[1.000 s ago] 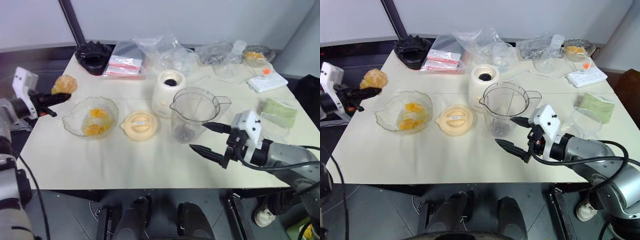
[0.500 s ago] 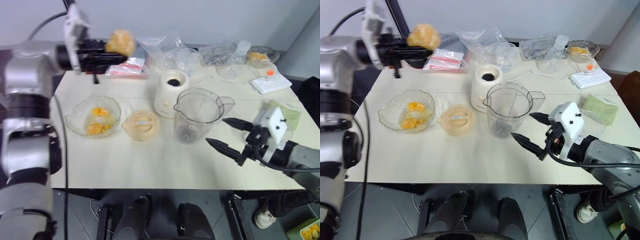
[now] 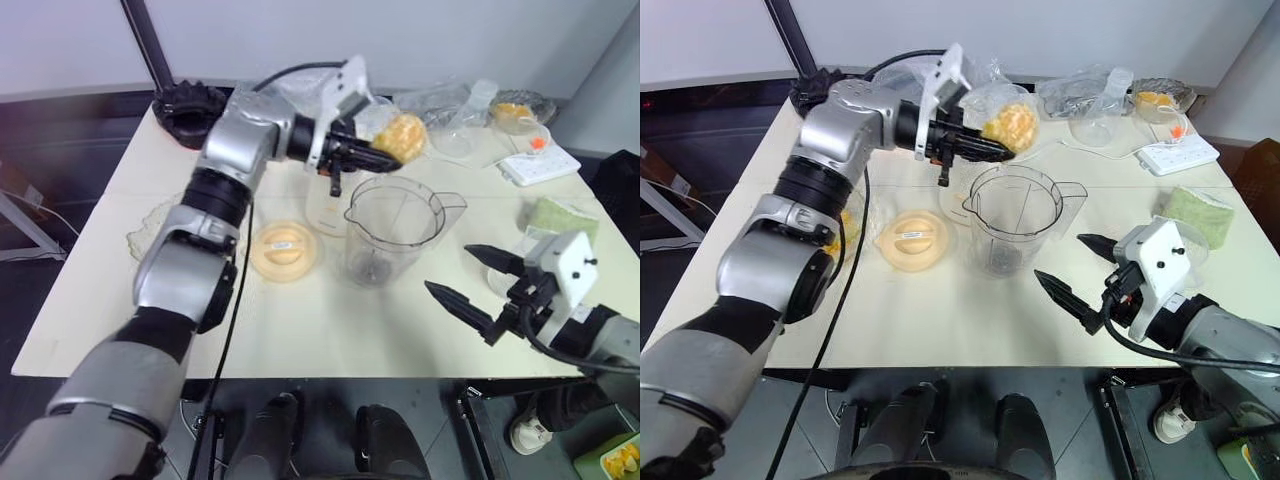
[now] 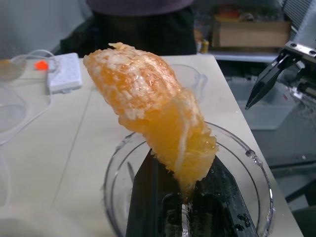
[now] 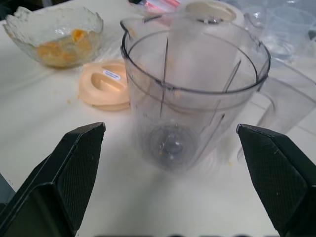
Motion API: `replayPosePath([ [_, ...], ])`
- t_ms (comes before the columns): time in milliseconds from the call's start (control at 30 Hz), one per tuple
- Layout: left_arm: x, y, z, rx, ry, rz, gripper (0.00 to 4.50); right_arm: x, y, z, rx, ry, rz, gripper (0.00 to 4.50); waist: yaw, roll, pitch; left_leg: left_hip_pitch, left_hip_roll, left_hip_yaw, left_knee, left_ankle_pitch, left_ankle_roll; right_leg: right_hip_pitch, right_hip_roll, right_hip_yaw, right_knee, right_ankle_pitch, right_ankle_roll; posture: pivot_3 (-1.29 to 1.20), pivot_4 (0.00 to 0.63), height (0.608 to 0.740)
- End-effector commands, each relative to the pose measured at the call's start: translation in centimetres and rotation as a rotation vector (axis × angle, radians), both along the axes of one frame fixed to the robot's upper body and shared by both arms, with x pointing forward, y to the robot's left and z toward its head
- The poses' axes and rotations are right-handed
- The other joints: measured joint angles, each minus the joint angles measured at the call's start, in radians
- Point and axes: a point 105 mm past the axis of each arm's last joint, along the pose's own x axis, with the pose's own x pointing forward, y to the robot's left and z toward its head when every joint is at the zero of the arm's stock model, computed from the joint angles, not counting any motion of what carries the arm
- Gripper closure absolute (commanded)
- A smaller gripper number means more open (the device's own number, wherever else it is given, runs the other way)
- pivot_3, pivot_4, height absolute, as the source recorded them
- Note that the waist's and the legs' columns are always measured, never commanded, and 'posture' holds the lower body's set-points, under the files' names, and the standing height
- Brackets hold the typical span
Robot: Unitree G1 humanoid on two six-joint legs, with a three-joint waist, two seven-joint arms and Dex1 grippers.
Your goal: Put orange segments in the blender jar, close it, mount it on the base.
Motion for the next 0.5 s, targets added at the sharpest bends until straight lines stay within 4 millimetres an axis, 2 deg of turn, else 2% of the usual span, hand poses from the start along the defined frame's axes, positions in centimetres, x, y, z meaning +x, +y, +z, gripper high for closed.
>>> replayPosePath([
  [33,-0.7,-1.4,-0.1,0.080,-0.102,-0.063,4.41,-0.5,0.5,0.9,0.004,-0.056,-0.001,0.00,0.002,0.000,0.000,0.000,0.000,0.000,0.000,0.000,0.000,0.000,0.000,0.000,0.000,0.000,0.000,0.00,0.150,0.740],
  [100,-0.7,-1.8,-1.0,0.137,-0.132,-0.071,4.41,-0.6,0.5,0.7,0.007,-0.054,-0.007,0.00,0.004,0.000,0.000,0.000,0.000,0.000,0.001,0.000,0.000,0.000,0.000,0.000,0.000,0.000,0.000,0.00,0.150,0.740],
  [133,-0.6,-1.9,-1.3,0.155,-0.151,-0.071,3.84,-0.6,0.5,0.7,0.007,-0.052,-0.009,0.00,0.004,0.000,0.000,0.000,0.000,0.000,0.001,0.000,0.000,0.000,0.000,0.000,0.000,0.000,0.000,0.00,0.150,0.740],
  [167,-0.6,-2.0,-1.5,0.164,-0.161,-0.072,3.56,-0.7,0.5,0.6,0.007,-0.050,-0.011,0.00,0.004,0.000,0.000,0.000,0.000,0.000,0.001,0.000,0.000,0.000,0.000,0.000,0.000,0.000,0.000,0.00,0.150,0.740],
  [200,-0.6,-2.1,-1.5,0.165,-0.173,-0.077,3.08,-0.7,0.5,0.5,0.007,-0.048,-0.013,0.00,0.004,0.000,0.000,-0.001,-0.001,0.000,0.001,0.000,0.000,0.000,0.000,0.000,0.000,0.000,0.000,0.00,0.150,0.740],
  [300,-0.7,-2.3,-1.2,0.158,-0.188,-0.083,1.57,-0.8,0.3,0.4,0.005,-0.041,-0.018,0.00,0.004,0.000,0.000,0.000,0.000,0.000,0.001,0.000,0.000,0.000,0.000,0.000,0.000,0.000,0.000,0.00,0.150,0.740],
  [333,-0.6,-2.2,-1.3,0.176,-0.200,-0.080,0.91,-0.9,0.1,0.3,0.003,-0.034,-0.020,0.00,0.004,0.000,0.000,0.000,0.000,0.000,0.001,0.000,0.000,0.000,0.000,-0.001,0.000,0.000,0.000,0.00,0.150,0.740],
  [400,-0.6,-2.2,-1.0,0.169,-0.227,-0.078,0.01,-0.9,-0.1,0.0,0.000,-0.017,-0.019,0.00,0.004,0.000,0.000,0.000,0.000,0.000,0.001,0.000,0.000,0.000,0.000,-0.001,0.000,0.000,0.000,0.00,0.150,0.740],
  [500,-0.5,-2.7,0.5,0.094,-0.249,-0.051,0.01,-0.8,-0.3,-0.5,0.000,0.003,-0.021,0.00,0.004,0.000,0.000,0.000,0.000,0.000,0.001,0.000,0.000,0.000,0.000,-0.001,0.000,0.000,0.000,0.00,0.150,0.740],
])
